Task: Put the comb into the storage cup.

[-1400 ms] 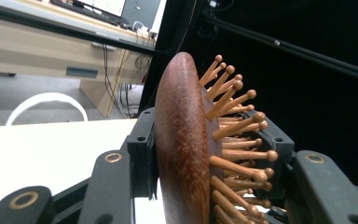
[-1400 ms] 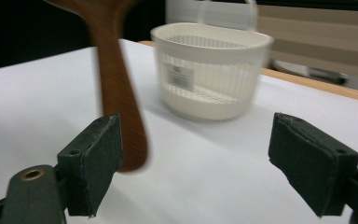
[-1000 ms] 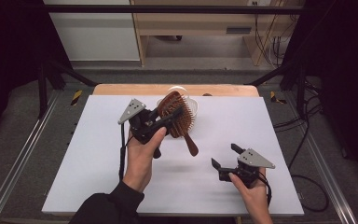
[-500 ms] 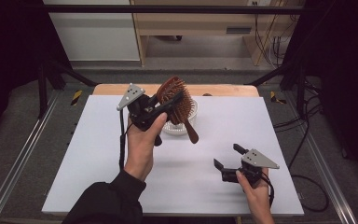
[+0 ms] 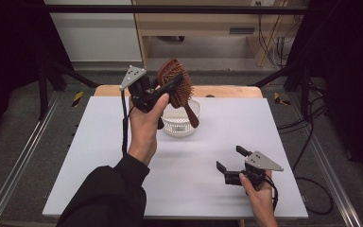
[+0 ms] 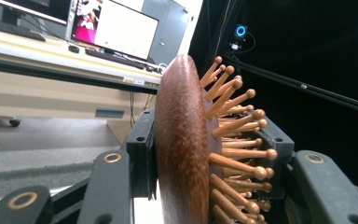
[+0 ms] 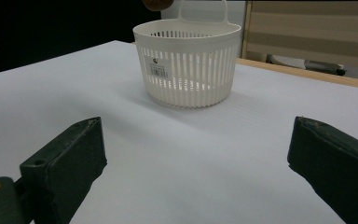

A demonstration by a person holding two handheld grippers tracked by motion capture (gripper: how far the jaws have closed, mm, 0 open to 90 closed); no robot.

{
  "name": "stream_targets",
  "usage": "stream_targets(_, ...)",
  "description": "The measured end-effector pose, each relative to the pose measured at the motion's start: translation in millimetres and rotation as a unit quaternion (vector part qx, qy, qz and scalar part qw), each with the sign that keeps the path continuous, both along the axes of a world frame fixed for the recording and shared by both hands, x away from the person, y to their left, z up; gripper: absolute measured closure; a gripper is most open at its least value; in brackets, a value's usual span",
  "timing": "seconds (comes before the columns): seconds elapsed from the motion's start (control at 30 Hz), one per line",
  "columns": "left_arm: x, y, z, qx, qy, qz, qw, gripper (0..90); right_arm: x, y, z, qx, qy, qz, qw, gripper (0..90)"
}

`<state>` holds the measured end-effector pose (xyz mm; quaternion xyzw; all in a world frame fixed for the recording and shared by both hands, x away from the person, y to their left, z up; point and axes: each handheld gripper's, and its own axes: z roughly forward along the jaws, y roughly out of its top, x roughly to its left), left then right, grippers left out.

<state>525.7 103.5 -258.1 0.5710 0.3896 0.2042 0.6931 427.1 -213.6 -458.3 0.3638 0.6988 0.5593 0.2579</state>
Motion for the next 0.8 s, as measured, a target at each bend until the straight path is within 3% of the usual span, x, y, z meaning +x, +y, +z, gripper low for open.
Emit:
stream_targets(0.27,12.8,-2.1,0.4,0.012,-0.001,0.011,0.9999,50.5,-0.4,-0.8,0.3,0.007,-0.002,0.002,1.0,4.4)
stream_targets(0.53,25.2,-3.4,-1.0,0.003,-0.003,0.021,0.9998,50.5,-0.2,-0.4,0.3,0.008,-0.004,0.004,1.0,4.4)
stream_targets(0.8,37.2,-2.6,-4.7,0.006,-0.001,0.037,0.9993,50.4,-0.6,-0.3,0.6,0.011,-0.005,0.006,0.9999,4.5)
